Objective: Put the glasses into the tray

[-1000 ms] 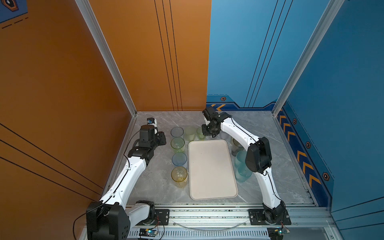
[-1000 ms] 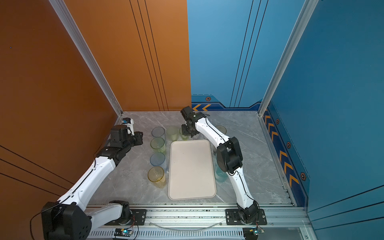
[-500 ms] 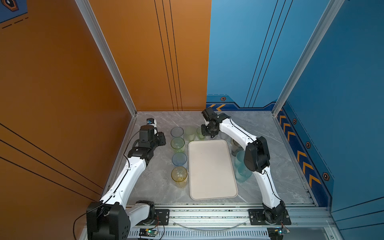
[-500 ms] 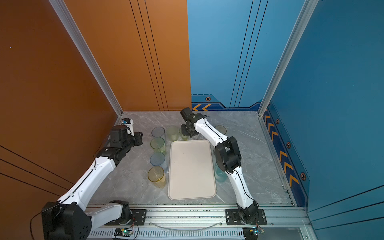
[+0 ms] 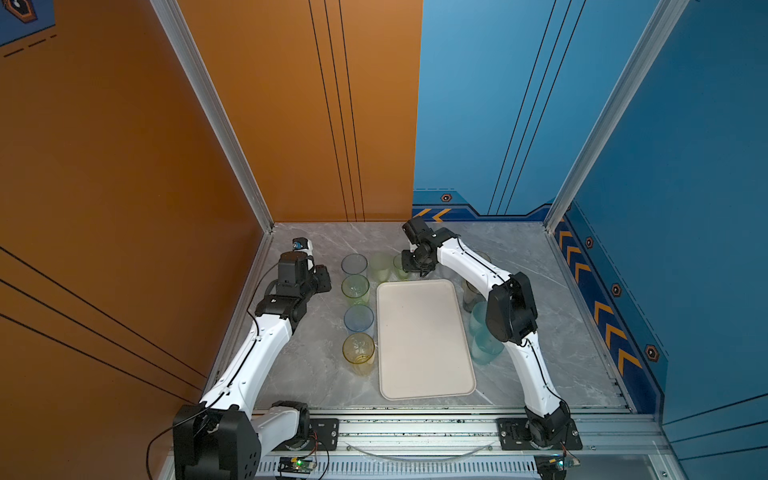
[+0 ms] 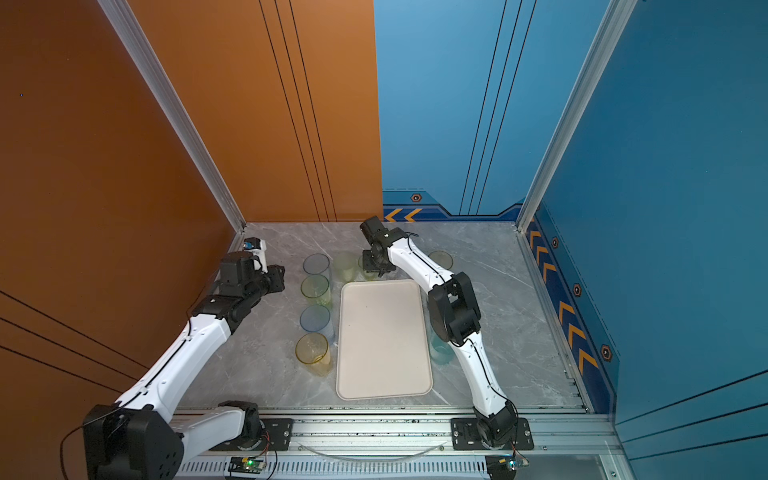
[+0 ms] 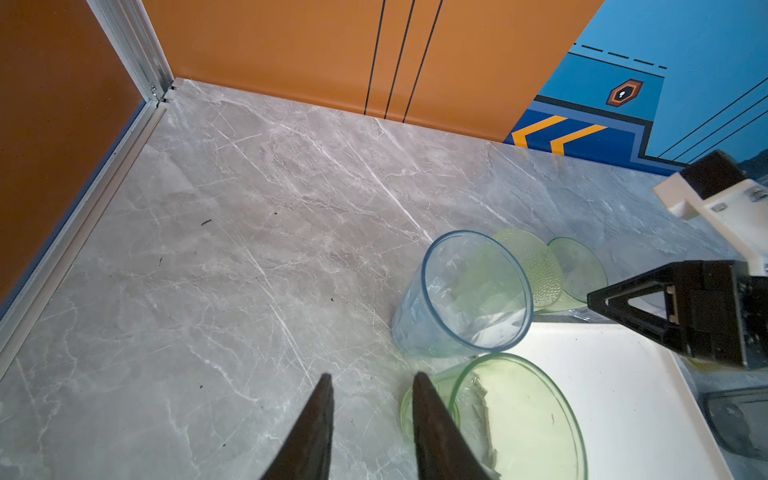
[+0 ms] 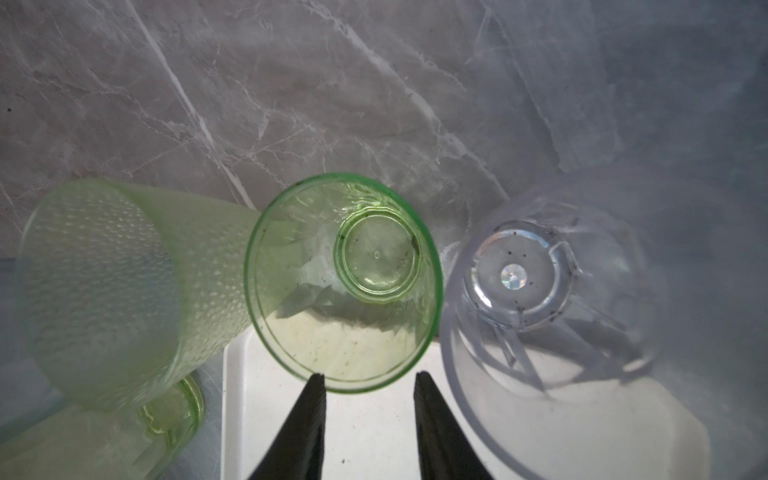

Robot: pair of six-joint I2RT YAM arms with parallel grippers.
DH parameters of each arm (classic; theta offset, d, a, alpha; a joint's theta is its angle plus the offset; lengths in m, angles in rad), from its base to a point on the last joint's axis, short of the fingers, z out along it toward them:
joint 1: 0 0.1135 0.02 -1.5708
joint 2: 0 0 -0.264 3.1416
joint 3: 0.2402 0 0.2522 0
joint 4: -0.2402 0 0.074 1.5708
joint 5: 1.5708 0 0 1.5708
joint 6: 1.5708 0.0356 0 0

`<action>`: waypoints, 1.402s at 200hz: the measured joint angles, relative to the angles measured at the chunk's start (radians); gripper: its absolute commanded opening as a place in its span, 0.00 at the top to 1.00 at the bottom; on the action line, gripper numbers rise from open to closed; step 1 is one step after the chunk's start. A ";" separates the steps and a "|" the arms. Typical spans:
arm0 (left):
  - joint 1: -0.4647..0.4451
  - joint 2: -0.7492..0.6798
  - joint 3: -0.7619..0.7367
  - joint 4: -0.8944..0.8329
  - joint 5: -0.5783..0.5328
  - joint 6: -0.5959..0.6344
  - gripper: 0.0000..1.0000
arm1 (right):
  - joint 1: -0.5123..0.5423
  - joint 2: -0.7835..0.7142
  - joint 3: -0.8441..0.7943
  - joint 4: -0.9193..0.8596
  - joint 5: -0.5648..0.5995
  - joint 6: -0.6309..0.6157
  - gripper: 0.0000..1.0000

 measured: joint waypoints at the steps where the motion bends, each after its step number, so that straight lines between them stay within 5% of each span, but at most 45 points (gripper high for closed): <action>1: 0.000 0.000 0.000 0.000 0.000 0.000 0.67 | 0.000 0.000 0.000 0.000 0.000 0.000 0.65; 151: 0.009 0.000 -0.001 0.034 0.016 0.000 0.67 | -0.013 0.021 -0.002 0.036 0.004 0.041 0.66; 280: 0.011 0.000 -0.014 0.037 0.017 0.000 0.67 | -0.019 0.021 -0.010 0.044 0.019 0.051 0.92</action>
